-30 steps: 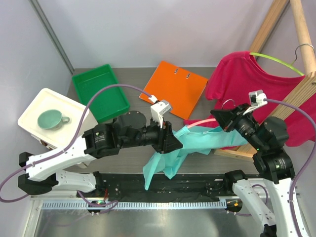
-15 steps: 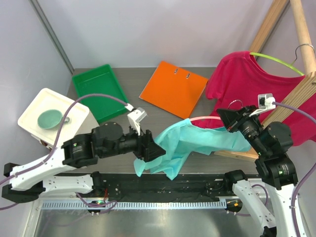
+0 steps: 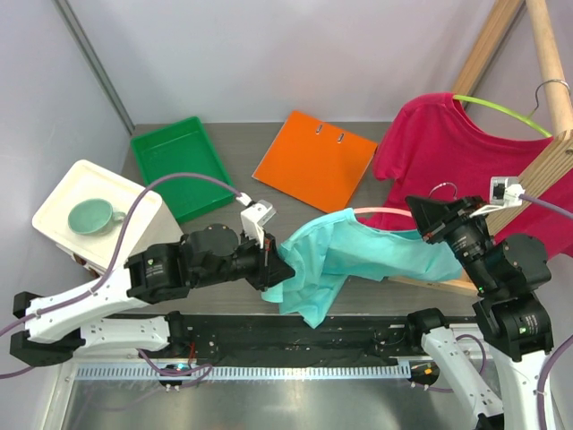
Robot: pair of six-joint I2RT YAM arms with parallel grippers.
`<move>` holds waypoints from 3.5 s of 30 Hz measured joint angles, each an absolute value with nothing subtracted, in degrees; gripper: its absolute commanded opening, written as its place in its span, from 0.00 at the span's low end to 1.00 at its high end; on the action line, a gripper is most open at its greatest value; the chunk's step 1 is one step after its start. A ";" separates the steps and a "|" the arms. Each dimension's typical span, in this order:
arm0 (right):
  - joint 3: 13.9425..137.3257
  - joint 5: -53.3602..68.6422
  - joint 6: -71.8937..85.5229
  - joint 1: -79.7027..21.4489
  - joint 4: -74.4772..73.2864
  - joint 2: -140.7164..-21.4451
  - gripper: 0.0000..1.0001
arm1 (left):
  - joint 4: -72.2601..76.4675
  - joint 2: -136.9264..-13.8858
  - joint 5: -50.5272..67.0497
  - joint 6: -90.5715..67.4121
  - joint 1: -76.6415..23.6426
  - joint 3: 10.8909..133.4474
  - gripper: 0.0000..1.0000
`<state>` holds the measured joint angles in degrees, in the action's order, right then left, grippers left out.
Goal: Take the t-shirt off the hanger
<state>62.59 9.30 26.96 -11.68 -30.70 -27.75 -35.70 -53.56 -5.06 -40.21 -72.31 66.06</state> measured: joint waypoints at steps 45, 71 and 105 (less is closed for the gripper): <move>60.03 -9.17 41.45 -12.36 -34.09 -20.78 0.01 | -46.39 -20.84 -24.43 -47.42 -72.79 60.69 0.00; 47.81 7.75 58.15 -11.88 14.20 -39.11 0.01 | -28.67 -61.93 -19.53 -46.28 -72.18 66.30 0.00; 59.59 11.97 40.47 -11.88 -15.66 -35.77 0.01 | -20.29 -70.85 -2.13 -52.88 -50.33 56.64 0.59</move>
